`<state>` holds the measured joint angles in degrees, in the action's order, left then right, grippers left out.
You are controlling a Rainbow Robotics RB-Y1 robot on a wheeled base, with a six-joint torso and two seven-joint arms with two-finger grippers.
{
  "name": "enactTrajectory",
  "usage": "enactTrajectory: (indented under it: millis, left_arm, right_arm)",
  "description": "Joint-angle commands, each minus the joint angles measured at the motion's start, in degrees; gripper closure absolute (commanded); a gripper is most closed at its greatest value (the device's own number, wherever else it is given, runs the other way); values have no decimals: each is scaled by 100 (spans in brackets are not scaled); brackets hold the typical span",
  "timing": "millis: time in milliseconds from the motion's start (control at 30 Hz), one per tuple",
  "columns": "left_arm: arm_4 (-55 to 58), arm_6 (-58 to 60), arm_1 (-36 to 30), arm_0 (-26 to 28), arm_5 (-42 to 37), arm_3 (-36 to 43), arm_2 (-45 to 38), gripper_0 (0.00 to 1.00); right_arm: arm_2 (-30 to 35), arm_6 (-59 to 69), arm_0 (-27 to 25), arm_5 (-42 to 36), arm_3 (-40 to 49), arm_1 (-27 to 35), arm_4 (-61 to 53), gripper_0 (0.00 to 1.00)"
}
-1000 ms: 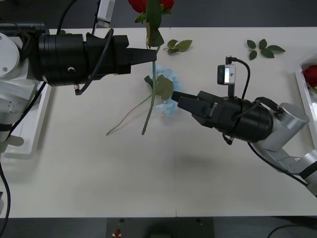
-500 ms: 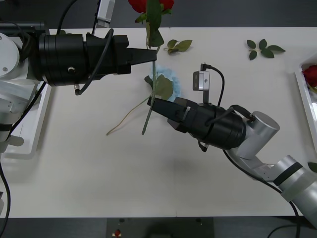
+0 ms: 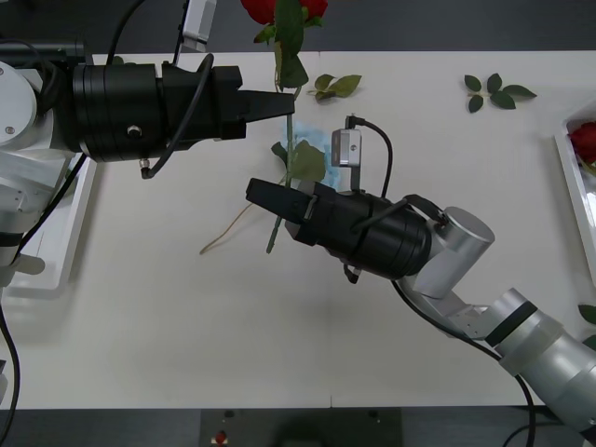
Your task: Put the red flowers into the right box and the blue flowers into the left box
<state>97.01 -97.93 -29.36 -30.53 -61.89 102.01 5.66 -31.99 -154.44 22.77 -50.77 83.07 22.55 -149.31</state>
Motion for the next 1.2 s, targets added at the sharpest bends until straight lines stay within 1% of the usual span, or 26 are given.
enactTrajectory:
  millis: [33, 200, 333, 533, 567, 600, 633, 667, 1000, 1200]
  left_arm:
    - [46, -192, 1, -32, 19, 127, -30, 100]
    - [46, -192, 1, -32, 19, 127, -30, 100]
    - [46, -192, 1, -32, 19, 127, -30, 100]
    - [46, -192, 1, -32, 19, 127, -30, 100]
    - [46, -192, 1, -32, 19, 127, -30, 86]
    - [46, -192, 1, -32, 19, 127, -30, 38]
    - [46, -192, 1, -32, 19, 127, -30, 8]
    - [46, -192, 1, -32, 19, 127, -30, 0]
    - [46, -192, 1, -32, 19, 127, -30, 0]
    - [46, -192, 1, -32, 19, 127, -30, 0]
  right_arm:
    - [35, -56, 123, 24, 201, -67, -10, 57]
    - [35, -56, 132, 33, 192, -58, -19, 87]
    - [35, -56, 132, 59, 192, -67, -19, 99]
    - [35, -56, 140, 59, 201, -49, -19, 100]
    - [35, -56, 140, 68, 192, -49, -19, 100]
    - [35, -56, 140, 68, 192, -41, -19, 100]
    - [35, -56, 140, 68, 192, -32, -19, 100]
    - [35, -56, 140, 68, 192, -14, -19, 100]
    - [35, -56, 140, 59, 192, 109, -63, 100]
    - [78, -56, 140, -55, 201, 381, -194, 100]
